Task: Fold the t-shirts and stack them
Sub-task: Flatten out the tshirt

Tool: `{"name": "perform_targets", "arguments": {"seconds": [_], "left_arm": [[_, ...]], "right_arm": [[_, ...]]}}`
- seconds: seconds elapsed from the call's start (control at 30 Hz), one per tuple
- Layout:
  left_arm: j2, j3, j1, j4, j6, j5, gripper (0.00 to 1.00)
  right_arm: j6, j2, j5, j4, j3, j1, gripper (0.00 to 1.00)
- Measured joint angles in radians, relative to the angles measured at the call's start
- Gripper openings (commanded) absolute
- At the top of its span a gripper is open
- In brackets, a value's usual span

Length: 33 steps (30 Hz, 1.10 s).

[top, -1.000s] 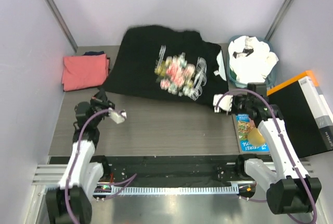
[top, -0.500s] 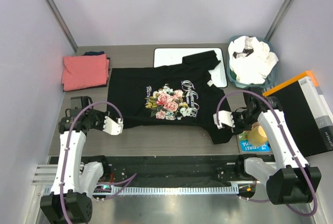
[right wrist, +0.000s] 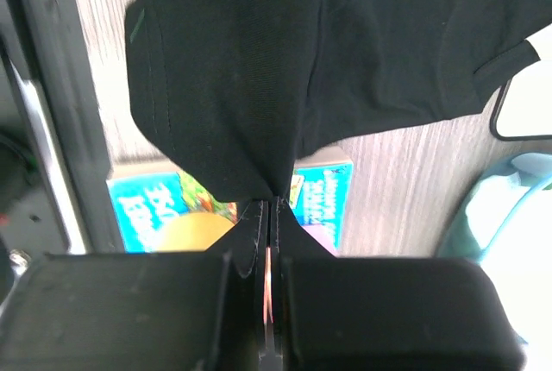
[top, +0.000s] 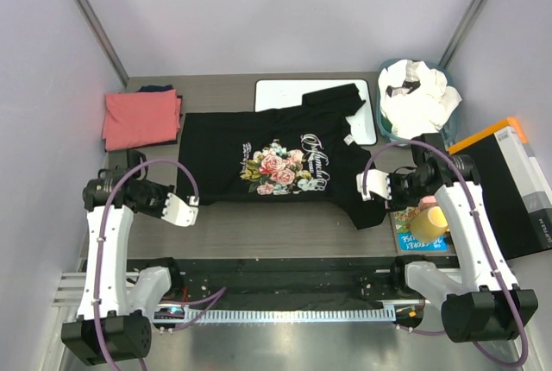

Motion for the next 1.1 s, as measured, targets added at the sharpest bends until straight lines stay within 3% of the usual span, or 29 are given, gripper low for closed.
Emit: {"name": "perform_targets", "arguments": {"seconds": [0.1, 0.33, 0.43, 0.53, 0.63, 0.73, 0.83, 0.9, 1.0, 1.07, 1.1], "left_arm": [[-0.038, -0.02, 0.001, -0.004, -0.005, 0.01, 0.0], [-0.172, -0.189, 0.003, 0.005, -0.001, -0.003, 0.0], [-0.158, -0.197, 0.003, 0.095, -0.036, 0.011, 0.0], [-0.085, -0.194, -0.001, 0.263, -0.083, 0.043, 0.0], [0.103, -0.133, -0.054, 0.473, -0.164, 0.028, 0.0], [0.369, 0.038, -0.124, 0.666, -0.275, -0.044, 0.0], [0.627, 0.316, -0.189, 0.776, -0.425, -0.133, 0.0], [0.773, 0.541, -0.224, 0.799, -0.543, -0.185, 0.0], [1.04, 1.031, -0.281, 0.782, -0.752, -0.267, 0.0], [1.186, 1.338, -0.317, 0.796, -0.817, -0.316, 0.0], [1.219, 1.418, -0.338, 0.855, -0.816, -0.352, 0.0]], "right_arm": [[0.069, -0.04, -0.037, 0.017, -0.011, -0.001, 0.01], [0.127, -0.321, -0.058, 0.094, -0.184, -0.004, 0.01], [0.162, -0.347, -0.045, 0.186, -0.219, -0.004, 0.01], [0.186, -0.308, -0.006, 0.45, -0.299, -0.004, 0.01], [0.203, -0.111, 0.028, 0.79, -0.341, -0.003, 0.01], [0.257, 0.209, 0.076, 1.075, -0.225, -0.002, 0.01], [0.325, 0.568, 0.145, 1.304, 0.075, 0.001, 0.01], [0.351, 0.755, 0.186, 1.42, 0.313, 0.002, 0.01], [0.36, 0.945, 0.223, 1.523, 0.635, 0.001, 0.01], [0.349, 1.041, 0.239, 1.593, 0.836, 0.001, 0.01], [0.341, 1.078, 0.246, 1.641, 0.919, 0.002, 0.01]]}}
